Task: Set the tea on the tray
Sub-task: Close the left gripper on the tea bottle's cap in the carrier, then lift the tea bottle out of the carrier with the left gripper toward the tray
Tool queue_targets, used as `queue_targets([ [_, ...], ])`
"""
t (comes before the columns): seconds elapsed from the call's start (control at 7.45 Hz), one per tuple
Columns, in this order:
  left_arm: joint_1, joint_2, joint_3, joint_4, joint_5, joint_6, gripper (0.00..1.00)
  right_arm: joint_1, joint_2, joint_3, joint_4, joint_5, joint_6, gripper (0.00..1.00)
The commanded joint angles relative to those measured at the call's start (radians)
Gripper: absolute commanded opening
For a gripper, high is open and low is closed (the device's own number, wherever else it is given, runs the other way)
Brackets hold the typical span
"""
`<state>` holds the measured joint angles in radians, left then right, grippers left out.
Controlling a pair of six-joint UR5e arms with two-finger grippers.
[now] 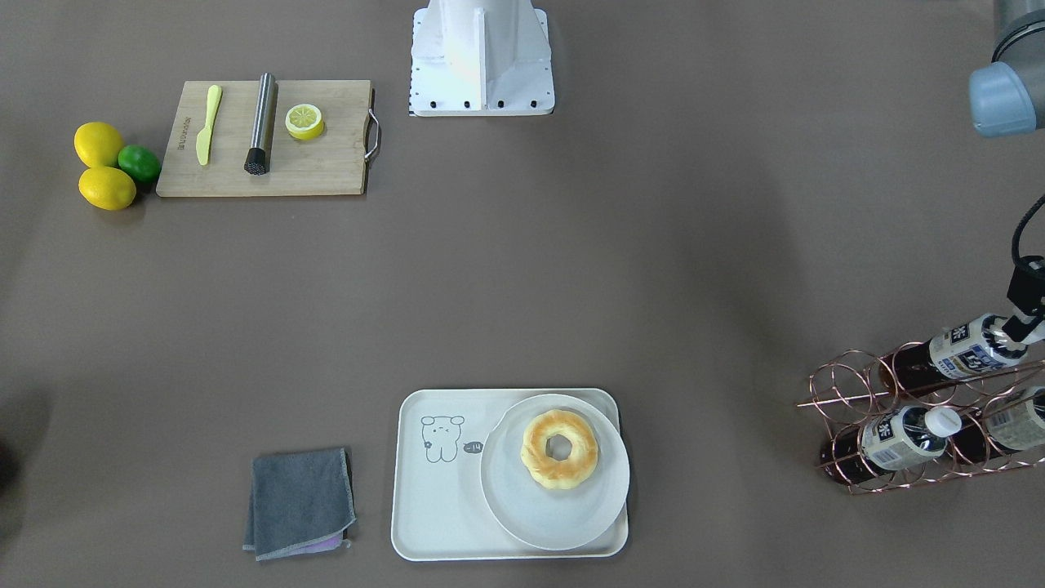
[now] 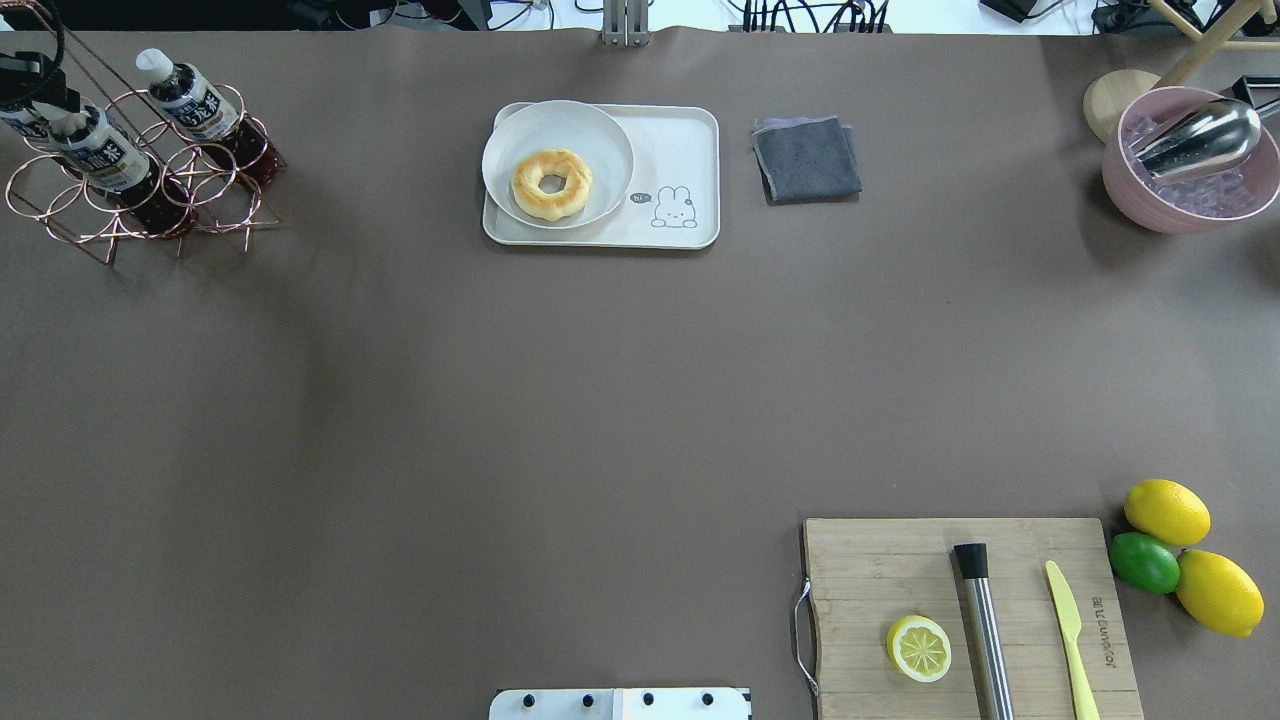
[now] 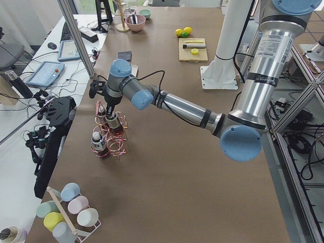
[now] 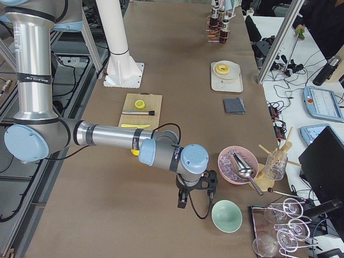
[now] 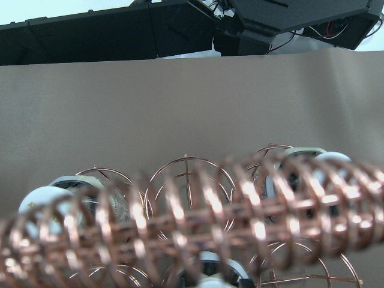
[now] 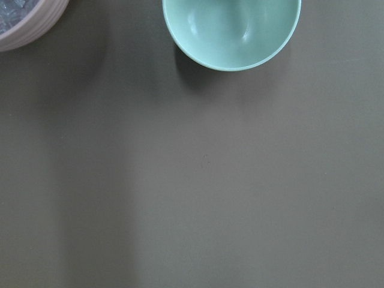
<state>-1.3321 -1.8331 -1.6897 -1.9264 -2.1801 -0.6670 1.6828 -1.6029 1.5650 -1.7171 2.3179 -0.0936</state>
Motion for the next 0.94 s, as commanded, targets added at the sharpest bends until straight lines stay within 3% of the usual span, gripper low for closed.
queue_targets([
  [0.0, -0.071, -0.056, -0.161, 0.296, -0.009, 0.006, 0.00, 0.000, 0.000, 0.000, -0.001, 0.001, 0.000, 1.00],
  [0.27, -0.099, -0.087, -0.195, 0.368, -0.009, 0.017, 0.00, 0.000, 0.003, 0.001, 0.001, 0.002, 0.002, 1.00],
  [0.54, -0.098, -0.203, -0.203, 0.490, -0.006, 0.009, 0.00, 0.000, 0.004, 0.001, 0.001, 0.002, 0.002, 1.00],
  [0.81, 0.018, -0.281, -0.285, 0.662, 0.009, -0.038, 0.00, 0.000, 0.008, 0.001, 0.001, 0.002, 0.003, 1.00],
])
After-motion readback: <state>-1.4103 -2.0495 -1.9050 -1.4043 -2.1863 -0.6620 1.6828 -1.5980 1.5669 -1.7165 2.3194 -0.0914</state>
